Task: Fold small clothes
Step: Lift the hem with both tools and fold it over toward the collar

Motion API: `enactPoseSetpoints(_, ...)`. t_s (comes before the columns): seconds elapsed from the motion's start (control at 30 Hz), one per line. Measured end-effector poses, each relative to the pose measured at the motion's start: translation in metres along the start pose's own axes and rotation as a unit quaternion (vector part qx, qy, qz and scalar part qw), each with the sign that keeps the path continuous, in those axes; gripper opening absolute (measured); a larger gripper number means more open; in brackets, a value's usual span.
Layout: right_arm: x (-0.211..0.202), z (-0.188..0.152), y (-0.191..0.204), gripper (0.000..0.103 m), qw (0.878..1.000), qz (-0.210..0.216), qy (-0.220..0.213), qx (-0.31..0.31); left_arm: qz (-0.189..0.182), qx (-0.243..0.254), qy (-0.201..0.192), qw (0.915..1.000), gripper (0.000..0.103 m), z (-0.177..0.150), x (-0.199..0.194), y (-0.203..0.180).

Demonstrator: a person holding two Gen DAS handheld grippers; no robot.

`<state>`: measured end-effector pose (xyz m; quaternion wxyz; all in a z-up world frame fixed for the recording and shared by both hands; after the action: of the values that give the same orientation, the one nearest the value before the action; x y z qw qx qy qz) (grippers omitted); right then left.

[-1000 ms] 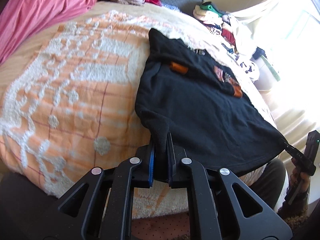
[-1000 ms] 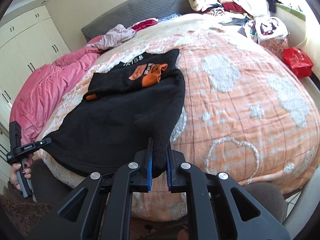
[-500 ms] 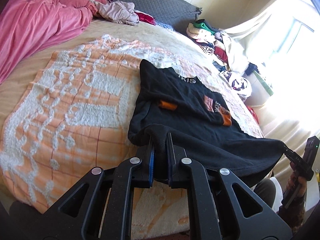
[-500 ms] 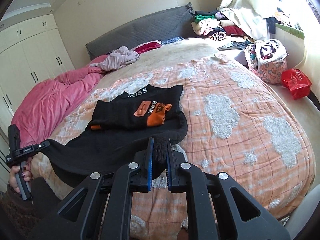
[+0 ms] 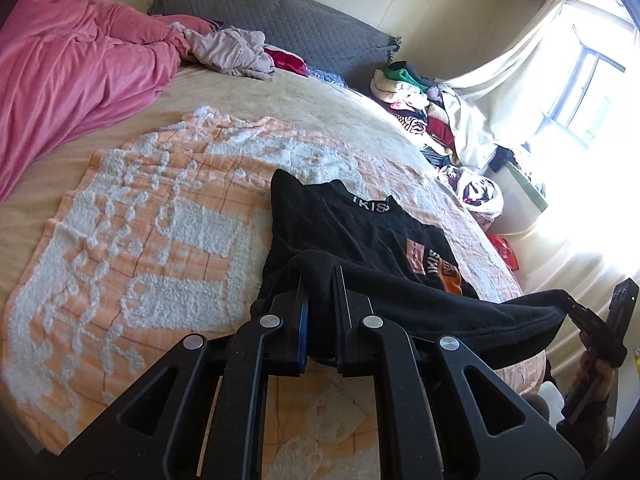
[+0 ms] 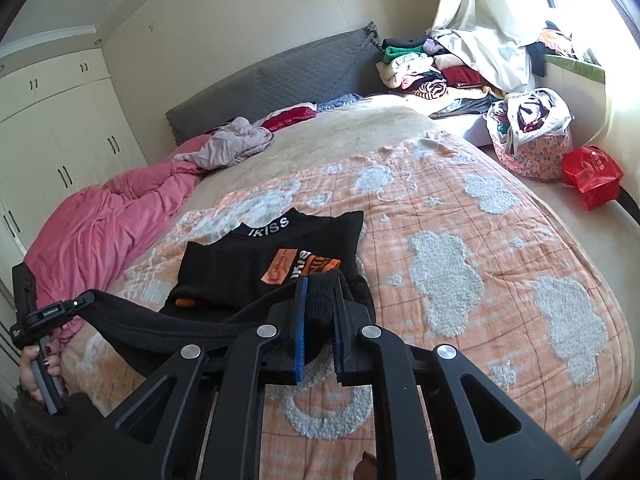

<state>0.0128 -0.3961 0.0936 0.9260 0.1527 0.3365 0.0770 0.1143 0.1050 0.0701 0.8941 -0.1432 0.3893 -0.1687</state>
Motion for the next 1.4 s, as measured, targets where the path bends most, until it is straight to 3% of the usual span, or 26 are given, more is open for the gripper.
enactPoseSetpoints(0.73, 0.067, 0.057, -0.011, 0.009, 0.999, -0.032, -0.005, 0.009, 0.026, 0.027, -0.028, 0.9989, 0.004, 0.059, 0.038, -0.003)
enactPoseSetpoints(1.4, 0.150, 0.070, -0.028, 0.009, 0.997, -0.063, 0.041, 0.008, 0.061, 0.040, 0.012, 0.9972, 0.004, 0.078, 0.117, 0.027)
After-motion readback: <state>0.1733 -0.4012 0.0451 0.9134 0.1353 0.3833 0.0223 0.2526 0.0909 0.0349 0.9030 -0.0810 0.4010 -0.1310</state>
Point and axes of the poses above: each gripper's, at about its wrist camera, not at the fingertips, and x roughly the way its jaws point, y to its left, z to its top, the point moved 5 cm from there along x, roughly the way its jaws point, and after that the axes turned 5 degrees about y, right-handed, at the moved point
